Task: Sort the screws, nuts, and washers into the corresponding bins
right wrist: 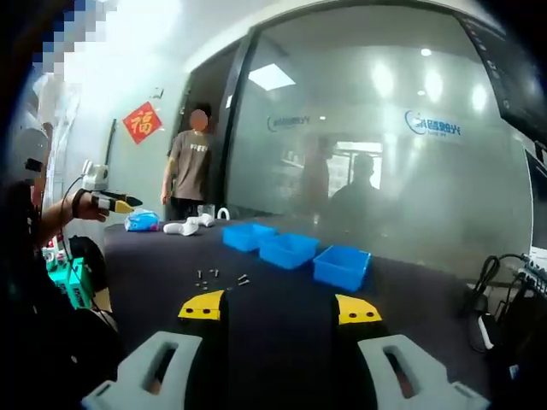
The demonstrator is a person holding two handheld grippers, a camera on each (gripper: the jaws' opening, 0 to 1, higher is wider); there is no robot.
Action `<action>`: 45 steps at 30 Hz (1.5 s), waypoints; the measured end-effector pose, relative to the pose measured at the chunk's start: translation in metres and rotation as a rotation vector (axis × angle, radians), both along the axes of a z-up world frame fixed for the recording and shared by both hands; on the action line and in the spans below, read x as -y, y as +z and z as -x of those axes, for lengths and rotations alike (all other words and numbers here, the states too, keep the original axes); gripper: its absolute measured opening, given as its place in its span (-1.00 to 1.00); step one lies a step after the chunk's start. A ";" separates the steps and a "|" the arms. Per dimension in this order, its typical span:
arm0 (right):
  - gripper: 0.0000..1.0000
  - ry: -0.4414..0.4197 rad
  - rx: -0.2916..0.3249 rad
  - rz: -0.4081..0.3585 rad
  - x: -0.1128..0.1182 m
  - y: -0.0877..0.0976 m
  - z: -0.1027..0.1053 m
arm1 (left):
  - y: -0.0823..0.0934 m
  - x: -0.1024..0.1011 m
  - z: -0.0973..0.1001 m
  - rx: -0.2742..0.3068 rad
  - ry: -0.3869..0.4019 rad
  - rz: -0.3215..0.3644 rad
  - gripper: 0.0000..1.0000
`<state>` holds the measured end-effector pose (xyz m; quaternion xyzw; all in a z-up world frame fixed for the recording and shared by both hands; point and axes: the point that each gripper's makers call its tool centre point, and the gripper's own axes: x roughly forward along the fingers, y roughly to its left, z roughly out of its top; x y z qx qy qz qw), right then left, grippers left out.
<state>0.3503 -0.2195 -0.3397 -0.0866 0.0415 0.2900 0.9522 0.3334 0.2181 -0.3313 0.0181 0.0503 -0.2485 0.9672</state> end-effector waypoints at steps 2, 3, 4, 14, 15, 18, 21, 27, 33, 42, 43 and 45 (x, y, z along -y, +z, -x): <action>-0.07 0.018 -0.011 0.008 -0.003 0.000 -0.002 | -0.003 0.002 -0.003 -0.010 -0.017 -0.024 -0.16; -0.06 0.030 -0.017 0.013 -0.005 -0.001 -0.003 | -0.003 0.004 -0.004 -0.011 -0.026 -0.026 -0.16; -0.06 0.046 -0.027 0.013 -0.008 -0.002 -0.004 | -0.003 0.007 -0.005 -0.014 -0.049 -0.025 -0.16; -0.05 0.120 -0.070 0.035 -0.025 -0.008 -0.010 | -0.006 0.029 -0.008 -0.046 -0.176 -0.089 -0.11; -0.05 0.123 -0.073 0.036 -0.026 -0.009 -0.011 | -0.006 0.030 -0.008 -0.049 -0.181 -0.093 -0.09; -0.05 0.126 -0.081 0.049 -0.028 -0.011 -0.012 | -0.008 0.031 -0.009 -0.061 -0.188 -0.109 -0.06; -0.06 0.130 -0.093 0.053 -0.030 -0.012 -0.013 | -0.008 0.031 -0.009 -0.061 -0.190 -0.116 -0.06; -0.05 0.146 -0.112 0.081 -0.034 -0.015 -0.012 | -0.008 0.031 -0.010 -0.066 -0.196 -0.124 -0.06; -0.05 0.147 -0.160 0.120 -0.040 -0.023 -0.015 | -0.009 0.028 -0.013 -0.069 -0.187 -0.148 -0.06; 0.03 0.128 -0.274 0.110 -0.054 -0.031 -0.032 | -0.013 0.026 -0.014 -0.094 -0.188 -0.177 -0.06; 0.03 0.138 -0.281 0.119 -0.057 -0.032 -0.033 | -0.013 0.026 -0.015 -0.095 -0.189 -0.176 -0.06; -0.02 0.150 -0.298 0.160 -0.062 -0.036 -0.036 | -0.015 0.026 -0.015 -0.097 -0.192 -0.173 -0.06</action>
